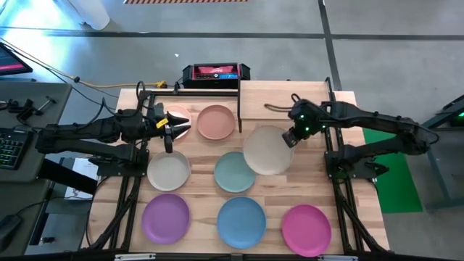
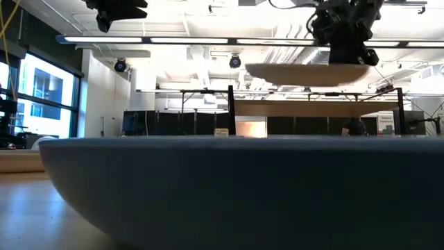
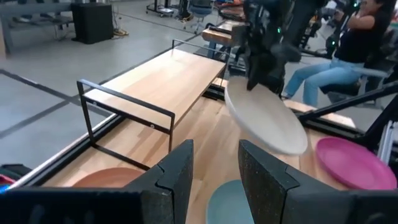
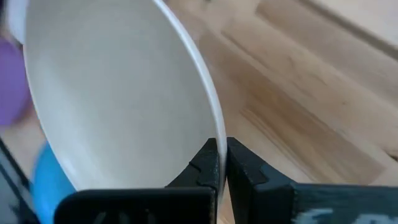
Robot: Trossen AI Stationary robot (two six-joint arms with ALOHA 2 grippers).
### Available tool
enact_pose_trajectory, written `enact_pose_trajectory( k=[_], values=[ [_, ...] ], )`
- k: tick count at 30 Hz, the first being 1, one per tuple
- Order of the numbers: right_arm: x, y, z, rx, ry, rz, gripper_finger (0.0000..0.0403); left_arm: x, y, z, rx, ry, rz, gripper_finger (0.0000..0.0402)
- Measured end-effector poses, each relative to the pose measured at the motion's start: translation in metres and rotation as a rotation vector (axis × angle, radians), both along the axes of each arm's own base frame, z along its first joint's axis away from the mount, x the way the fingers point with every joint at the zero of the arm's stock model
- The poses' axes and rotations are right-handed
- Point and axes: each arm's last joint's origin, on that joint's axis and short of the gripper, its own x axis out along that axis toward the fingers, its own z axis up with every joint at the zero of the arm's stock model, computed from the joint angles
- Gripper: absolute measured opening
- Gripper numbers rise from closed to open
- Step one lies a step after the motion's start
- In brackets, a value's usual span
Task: Place and stack plates onto a shelf
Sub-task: Put the beige plate on the shelf
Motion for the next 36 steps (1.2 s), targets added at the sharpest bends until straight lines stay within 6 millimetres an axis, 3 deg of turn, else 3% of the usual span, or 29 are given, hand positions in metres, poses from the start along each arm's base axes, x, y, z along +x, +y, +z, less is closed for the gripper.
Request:
enact_pose_trajectory(
  k=[15,23,31,36],
  values=[
    [-0.047,-0.034,0.032,-0.149,-0.203,-0.32,0.0,0.0,0.004,0.007,0.181,-0.013,0.123,0.0117],
    [-0.055,-0.059,0.041,-0.342,-0.254,-0.313,0.0,-0.001,0.007,0.015,0.309,-0.022,0.218,0.0117],
    [-0.066,-0.077,0.048,-0.515,-0.25,-0.293,0.0,-0.002,0.008,0.015,0.311,-0.019,0.257,0.0117],
    [-0.073,-0.084,0.049,-0.558,-0.212,-0.379,0.0,-0.002,0.008,0.016,0.31,-0.028,0.259,0.0117]
  ],
)
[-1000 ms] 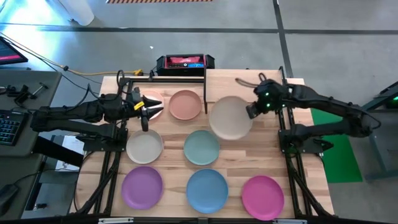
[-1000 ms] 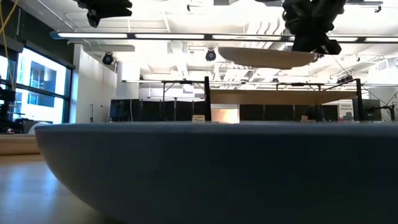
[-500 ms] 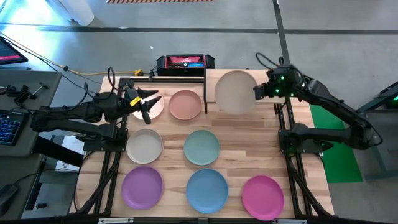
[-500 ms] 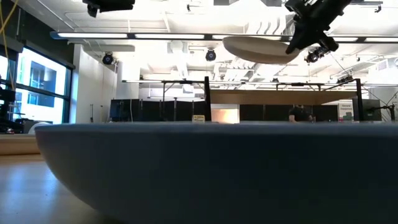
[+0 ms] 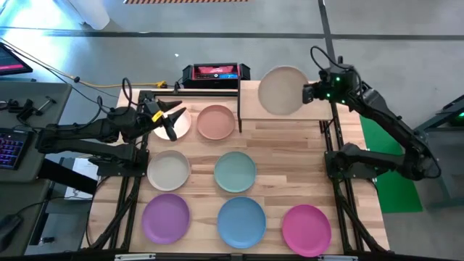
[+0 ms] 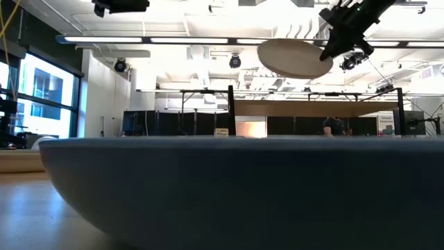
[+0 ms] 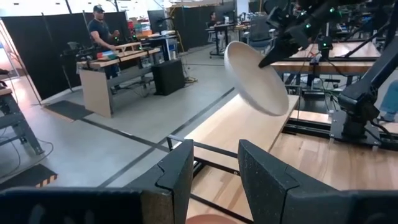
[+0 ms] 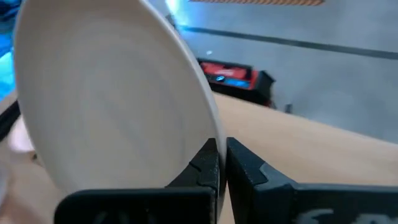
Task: Place and stack plates onto a shelf
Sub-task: Put the beige plate on the shelf
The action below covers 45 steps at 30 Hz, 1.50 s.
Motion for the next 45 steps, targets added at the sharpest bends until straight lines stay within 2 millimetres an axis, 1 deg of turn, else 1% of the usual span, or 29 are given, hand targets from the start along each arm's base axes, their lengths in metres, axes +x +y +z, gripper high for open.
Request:
enact_pose_trajectory(
  k=[4,8,14,16,18,22,29,39,45],
  values=[
    [-0.005,-0.003,0.004,-0.011,0.032,-0.068,0.0,0.0,0.001,0.0,0.002,-0.002,0.029,0.0117],
    [-0.006,-0.004,0.021,-0.01,0.126,-0.09,0.0,-0.001,0.001,0.0,0.003,-0.002,0.055,0.0117],
    [-0.007,-0.005,0.049,0.102,0.229,-0.118,0.0,-0.002,0.002,0.0,0.005,-0.002,0.093,0.0117],
    [-0.007,-0.006,0.057,0.129,0.245,-0.158,0.0,-0.002,0.002,0.0,0.005,-0.002,0.096,0.0117],
    [-0.007,-0.008,0.06,0.159,0.287,-0.215,0.0,-0.002,0.002,0.0,0.005,-0.002,0.096,0.0117],
    [-0.004,-0.014,0.054,0.222,0.365,-0.274,0.0,-0.002,0.002,0.0,0.005,-0.001,0.097,0.0117],
    [0.0,-0.018,0.039,0.307,0.318,-0.366,0.0,-0.002,0.002,0.0,0.018,0.01,0.096,0.0117],
    [0.0,-0.02,0.004,0.429,0.33,-0.507,0.0,-0.002,0.002,0.0,0.019,0.011,0.092,0.0117],
    [-0.001,-0.02,-0.012,0.45,0.37,-0.554,0.0,-0.002,0.002,0.0,0.019,0.011,0.092,0.0117]
  ],
)
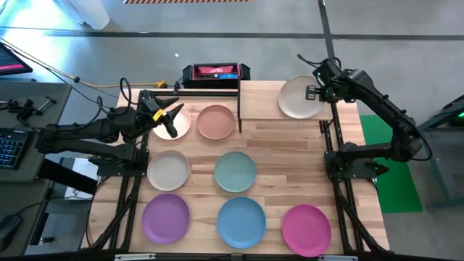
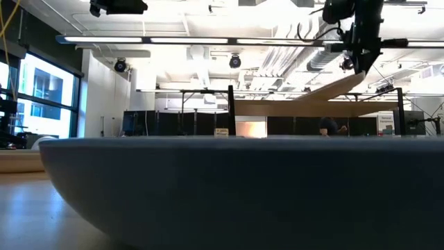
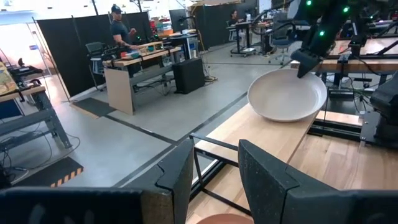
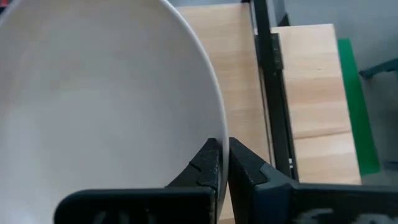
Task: Place and stack plates onto a shelf
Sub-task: Put the beige plate on the shelf
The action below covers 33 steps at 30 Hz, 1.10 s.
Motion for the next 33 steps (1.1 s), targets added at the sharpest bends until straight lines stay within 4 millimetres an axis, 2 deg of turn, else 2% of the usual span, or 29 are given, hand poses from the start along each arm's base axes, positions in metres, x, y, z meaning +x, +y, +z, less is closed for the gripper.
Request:
enact_pose_trajectory(
  k=[11,26,33],
  values=[
    [-0.001,-0.007,-0.021,-0.029,0.026,-0.06,0.0,0.0,0.0,0.0,0.0,0.0,0.0,0.0117],
    [-0.007,-0.01,-0.023,0.002,0.03,-0.066,0.0001,0.0,0.0,0.0,0.0,0.0,0.0,0.0117],
    [-0.007,-0.009,-0.024,0.008,0.051,-0.056,0.0042,0.0,0.0,0.0,0.0,0.0,0.0,0.0117]
  ],
)
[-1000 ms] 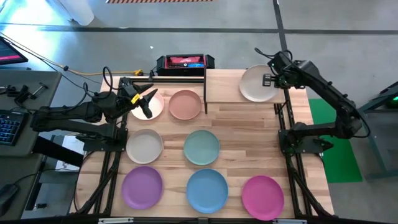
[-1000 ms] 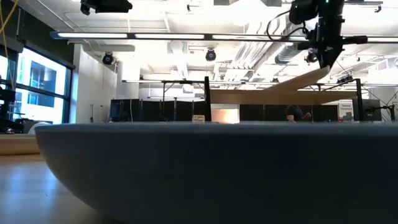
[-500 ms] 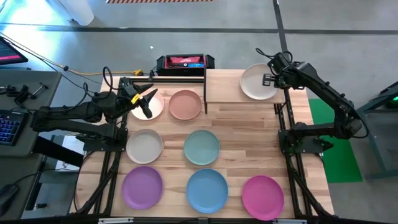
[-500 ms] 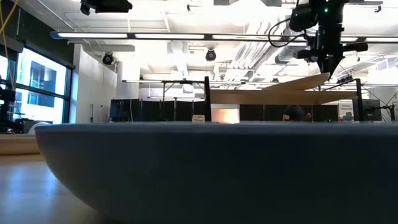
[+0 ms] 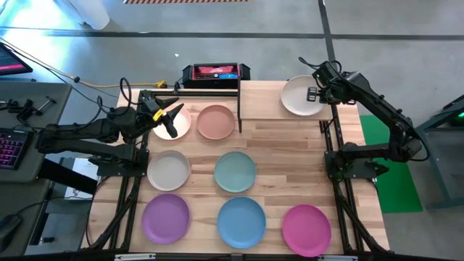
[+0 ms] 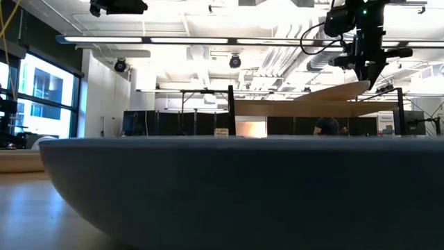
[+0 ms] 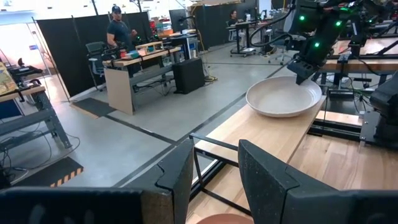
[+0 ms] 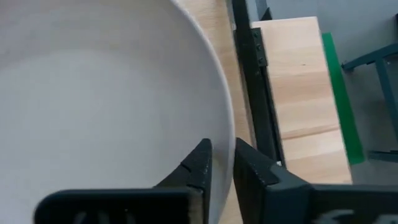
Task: Place and stack plates onto a shelf
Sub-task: Put the beige plate on the shelf, then stack the purple plate on top of the beige plate on the shelf
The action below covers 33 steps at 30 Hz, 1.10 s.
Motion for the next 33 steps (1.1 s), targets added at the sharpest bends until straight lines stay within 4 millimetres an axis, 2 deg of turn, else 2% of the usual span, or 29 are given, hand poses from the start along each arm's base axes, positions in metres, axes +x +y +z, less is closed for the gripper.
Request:
enact_pose_trajectory(
  k=[4,12,23,33],
  values=[
    [-0.001,0.0,0.0,-0.017,0.024,-0.013,0.0064,0.0,0.0,0.0,0.0,0.0,0.0,0.0117],
    [-0.001,0.0,0.001,-0.012,0.02,0.005,0.0068,0.0,0.0,0.0,0.0,0.001,0.0,0.0117],
    [0.007,0.0,0.048,-0.096,-0.146,0.13,0.0068,0.001,0.0,-0.007,-0.009,0.066,-0.001,0.0117],
    [0.026,0.008,0.067,-0.088,-0.346,0.382,0.0068,0.019,0.014,-0.027,-0.076,0.212,-0.05,0.0117]
  ],
)
